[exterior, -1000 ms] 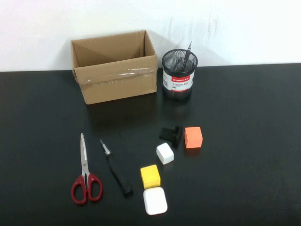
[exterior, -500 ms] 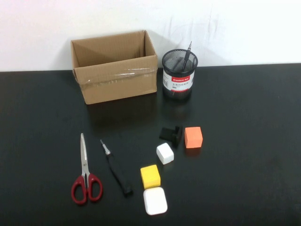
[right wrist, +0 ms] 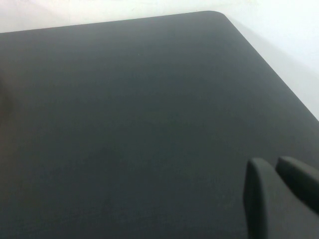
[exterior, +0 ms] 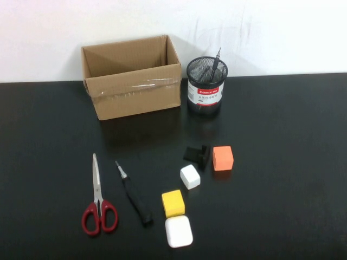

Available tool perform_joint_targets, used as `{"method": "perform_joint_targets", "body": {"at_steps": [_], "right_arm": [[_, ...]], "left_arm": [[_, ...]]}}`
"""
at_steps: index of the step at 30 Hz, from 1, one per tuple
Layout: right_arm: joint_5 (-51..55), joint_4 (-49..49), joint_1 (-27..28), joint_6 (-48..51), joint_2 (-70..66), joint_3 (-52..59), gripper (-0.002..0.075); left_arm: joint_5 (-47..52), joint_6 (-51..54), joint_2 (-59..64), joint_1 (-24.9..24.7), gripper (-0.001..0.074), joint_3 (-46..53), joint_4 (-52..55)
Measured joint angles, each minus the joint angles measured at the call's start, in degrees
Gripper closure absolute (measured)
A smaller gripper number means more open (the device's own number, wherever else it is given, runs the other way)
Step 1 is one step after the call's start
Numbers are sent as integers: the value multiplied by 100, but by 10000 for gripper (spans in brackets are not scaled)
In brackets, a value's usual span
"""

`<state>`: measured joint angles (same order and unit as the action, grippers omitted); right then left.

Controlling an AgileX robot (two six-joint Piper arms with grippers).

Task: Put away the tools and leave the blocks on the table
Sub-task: Pick up the black Screwdriver from the table

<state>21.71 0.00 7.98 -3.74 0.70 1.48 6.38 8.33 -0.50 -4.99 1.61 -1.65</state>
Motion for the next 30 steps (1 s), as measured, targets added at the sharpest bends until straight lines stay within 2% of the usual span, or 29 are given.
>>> {"method": "perform_joint_targets", "body": {"at_steps": [10, 13, 17, 23, 30], "right_arm": [[0, 0, 0, 0, 0, 0, 734], [0, 0, 0, 0, 0, 0, 734], [0, 0, 0, 0, 0, 0, 733], [0, 0, 0, 0, 0, 0, 734], [0, 0, 0, 0, 0, 0, 734]], "left_arm": [[-4441, -611, 0, 0, 735, 0, 0], [-5122, -666, -16, 0, 735, -81, 0], [-4980, -741, -28, 0, 735, -701, 0], [-3969, -1099, 77, 0, 735, -2065, 0], [-1159, -1809, 1312, 0, 735, -3794, 0]]}}
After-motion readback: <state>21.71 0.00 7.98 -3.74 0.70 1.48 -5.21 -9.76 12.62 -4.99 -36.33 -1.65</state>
